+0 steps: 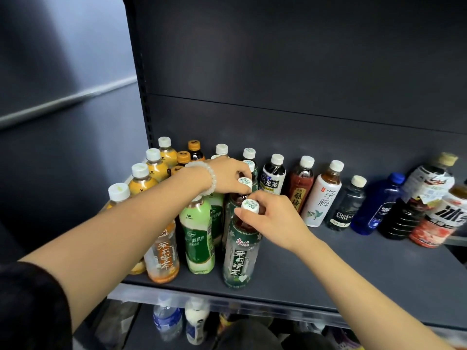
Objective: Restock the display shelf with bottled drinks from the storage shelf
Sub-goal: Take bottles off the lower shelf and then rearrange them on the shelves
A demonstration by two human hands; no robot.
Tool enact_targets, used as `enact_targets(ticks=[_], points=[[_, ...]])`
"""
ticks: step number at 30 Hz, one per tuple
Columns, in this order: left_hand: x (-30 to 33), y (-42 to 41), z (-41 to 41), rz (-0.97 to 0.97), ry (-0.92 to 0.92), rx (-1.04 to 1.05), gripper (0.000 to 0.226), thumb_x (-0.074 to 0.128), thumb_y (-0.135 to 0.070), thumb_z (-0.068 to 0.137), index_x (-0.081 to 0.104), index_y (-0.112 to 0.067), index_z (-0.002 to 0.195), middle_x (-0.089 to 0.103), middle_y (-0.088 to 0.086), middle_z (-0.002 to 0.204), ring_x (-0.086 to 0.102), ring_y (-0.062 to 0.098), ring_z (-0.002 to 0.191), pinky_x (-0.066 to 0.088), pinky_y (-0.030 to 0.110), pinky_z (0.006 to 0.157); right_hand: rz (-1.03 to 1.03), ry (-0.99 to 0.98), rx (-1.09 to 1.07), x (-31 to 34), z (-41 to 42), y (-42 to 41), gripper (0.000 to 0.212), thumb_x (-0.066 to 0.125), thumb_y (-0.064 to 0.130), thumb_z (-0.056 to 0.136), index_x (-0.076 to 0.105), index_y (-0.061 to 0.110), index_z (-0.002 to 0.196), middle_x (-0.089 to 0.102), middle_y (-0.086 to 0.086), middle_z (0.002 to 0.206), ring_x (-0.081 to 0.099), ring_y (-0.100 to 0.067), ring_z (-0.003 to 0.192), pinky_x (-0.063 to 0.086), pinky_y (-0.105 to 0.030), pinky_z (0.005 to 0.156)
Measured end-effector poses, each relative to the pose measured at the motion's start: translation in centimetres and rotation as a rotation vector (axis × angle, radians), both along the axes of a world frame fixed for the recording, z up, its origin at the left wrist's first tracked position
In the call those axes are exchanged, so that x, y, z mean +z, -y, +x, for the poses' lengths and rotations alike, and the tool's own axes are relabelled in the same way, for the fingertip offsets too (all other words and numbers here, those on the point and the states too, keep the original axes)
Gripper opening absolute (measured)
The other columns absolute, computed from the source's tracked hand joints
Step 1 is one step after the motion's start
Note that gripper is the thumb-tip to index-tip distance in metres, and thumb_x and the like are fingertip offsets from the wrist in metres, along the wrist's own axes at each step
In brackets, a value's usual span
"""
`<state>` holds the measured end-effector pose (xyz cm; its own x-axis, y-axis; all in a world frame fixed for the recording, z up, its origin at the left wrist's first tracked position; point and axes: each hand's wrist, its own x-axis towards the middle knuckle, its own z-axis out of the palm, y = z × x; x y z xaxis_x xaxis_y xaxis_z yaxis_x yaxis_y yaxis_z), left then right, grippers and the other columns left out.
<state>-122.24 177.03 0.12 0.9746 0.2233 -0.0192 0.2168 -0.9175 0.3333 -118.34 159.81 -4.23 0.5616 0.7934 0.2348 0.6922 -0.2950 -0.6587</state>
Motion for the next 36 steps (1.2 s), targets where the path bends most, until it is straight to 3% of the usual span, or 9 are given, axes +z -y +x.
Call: enact_targets(ticks=[4, 9, 12, 16, 22, 25, 27, 32, 36], points=[[0.3, 0.1, -0.6, -0.003, -0.025, -0.042, 0.032, 0.061, -0.042, 0.084, 0.060, -0.033, 0.116, 0.065, 0.000, 0.097, 0.058, 0.017, 0.093, 0.049, 0.035, 0.084, -0.001, 0.010, -0.011, -0.1, -0.2, 0.4, 0.014, 0.066, 0.041, 0.081, 0.054, 0.035, 0.076, 0.063, 0.005, 0.066, 0.053, -0.006, 0.058, 0.044, -0.026, 0.058], [-0.1, 0.4, -0.6, 0.158, 0.017, 0.022, 0.034, 0.054, -0.059, 0.082, 0.057, -0.038, 0.109, 0.061, -0.007, 0.097, 0.057, 0.019, 0.096, 0.045, 0.035, 0.078, -0.003, 0.039, -0.043, -0.3, -0.6, 0.7, 0.020, 0.064, 0.044, 0.082, 0.060, 0.025, 0.085, 0.064, 0.002, 0.068, 0.059, -0.013, 0.066, 0.047, -0.031, 0.063], [-0.3, 0.8, -0.4, 0.271, 0.040, 0.070, 0.039, 0.048, -0.065, 0.082, 0.055, -0.035, 0.107, 0.062, -0.004, 0.103, 0.055, 0.023, 0.100, 0.035, 0.035, 0.077, -0.022, 0.057, -0.050, -0.4, -0.7, 0.6, 0.021, 0.062, 0.046, 0.083, 0.059, 0.025, 0.087, 0.065, 0.002, 0.068, 0.059, -0.012, 0.065, 0.047, -0.031, 0.063], [-0.3, 1.5, -0.3, 0.323, 0.065, 0.112, 0.043, 0.046, -0.065, 0.083, 0.055, -0.026, 0.101, 0.057, -0.001, 0.094, 0.054, 0.026, 0.101, 0.030, 0.036, 0.078, -0.024, 0.045, -0.064, -0.5, -0.6, 0.9, 0.022, 0.060, 0.047, 0.084, 0.059, 0.025, 0.087, 0.066, 0.002, 0.070, 0.060, -0.011, 0.065, 0.048, -0.031, 0.062], [-0.4, 2.1, -0.2, 0.392, 0.102, 0.133, 0.040, 0.042, -0.065, 0.086, 0.042, -0.025, 0.085, 0.051, -0.002, 0.086, 0.054, 0.026, 0.100, 0.031, 0.038, 0.078, -0.015, 0.034, -0.087, -0.4, -0.4, 1.3, 0.021, 0.061, 0.044, 0.085, 0.058, 0.023, 0.086, 0.066, 0.001, 0.070, 0.057, -0.010, 0.063, 0.045, -0.028, 0.061], [-0.6, 2.3, -0.1, 0.445, 0.120, 0.148, 0.040, 0.040, -0.066, 0.086, 0.040, -0.026, 0.084, 0.057, 0.000, 0.091, 0.054, 0.026, 0.100, 0.030, 0.038, 0.078, -0.012, 0.040, -0.092, -0.4, -0.5, 1.1, 0.023, 0.061, 0.043, 0.085, 0.059, 0.020, 0.088, 0.066, 0.001, 0.072, 0.059, -0.011, 0.067, 0.045, -0.027, 0.061], [-0.6, 2.0, -0.1, 0.421, 0.101, 0.134, 0.042, 0.041, -0.068, 0.085, 0.043, -0.026, 0.087, 0.060, 0.001, 0.098, 0.053, 0.026, 0.101, 0.031, 0.039, 0.079, -0.012, 0.037, -0.090, -0.4, -0.6, 0.9, 0.024, 0.061, 0.043, 0.085, 0.059, 0.019, 0.088, 0.066, 0.002, 0.072, 0.058, -0.010, 0.067, 0.045, -0.027, 0.062], [-1.1, 0.0, -0.3, 0.044, 0.032, 0.044, 0.039, 0.052, -0.057, 0.085, 0.053, -0.036, 0.119, 0.060, -0.003, 0.105, 0.055, 0.025, 0.105, 0.046, 0.040, 0.089, -0.006, 0.059, -0.088, -0.4, -1.2, 0.0, 0.027, 0.061, 0.045, 0.084, 0.059, 0.018, 0.086, 0.066, 0.002, 0.072, 0.060, -0.013, 0.070, 0.048, -0.034, 0.066], [-0.7, 0.0, -0.5, 0.121, 0.064, 0.057, 0.037, 0.053, -0.057, 0.085, 0.057, -0.033, 0.113, 0.060, -0.006, 0.102, 0.054, 0.022, 0.104, 0.041, 0.036, 0.087, 0.004, 0.088, -0.113, -0.2, -1.5, -0.9, 0.025, 0.061, 0.044, 0.084, 0.060, 0.019, 0.083, 0.064, 0.004, 0.068, 0.058, -0.012, 0.066, 0.047, -0.033, 0.064]])
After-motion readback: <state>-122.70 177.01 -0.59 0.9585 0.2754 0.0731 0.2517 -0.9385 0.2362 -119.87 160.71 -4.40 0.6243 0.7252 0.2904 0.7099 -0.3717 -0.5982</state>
